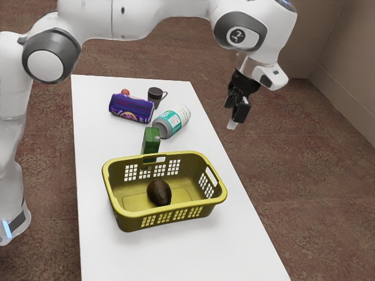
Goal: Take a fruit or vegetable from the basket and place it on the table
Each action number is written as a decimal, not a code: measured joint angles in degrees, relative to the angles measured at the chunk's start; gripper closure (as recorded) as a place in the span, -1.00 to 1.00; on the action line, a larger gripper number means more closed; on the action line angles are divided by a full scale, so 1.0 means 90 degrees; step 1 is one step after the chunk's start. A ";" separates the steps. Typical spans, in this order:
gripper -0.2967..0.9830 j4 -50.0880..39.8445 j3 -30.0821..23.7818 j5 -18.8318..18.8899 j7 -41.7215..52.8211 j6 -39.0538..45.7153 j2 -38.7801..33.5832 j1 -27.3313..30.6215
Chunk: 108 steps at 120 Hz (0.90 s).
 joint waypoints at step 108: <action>-0.54 -0.0179 0.0131 0.0134 -0.8074 -0.0449 0.0383 -0.1592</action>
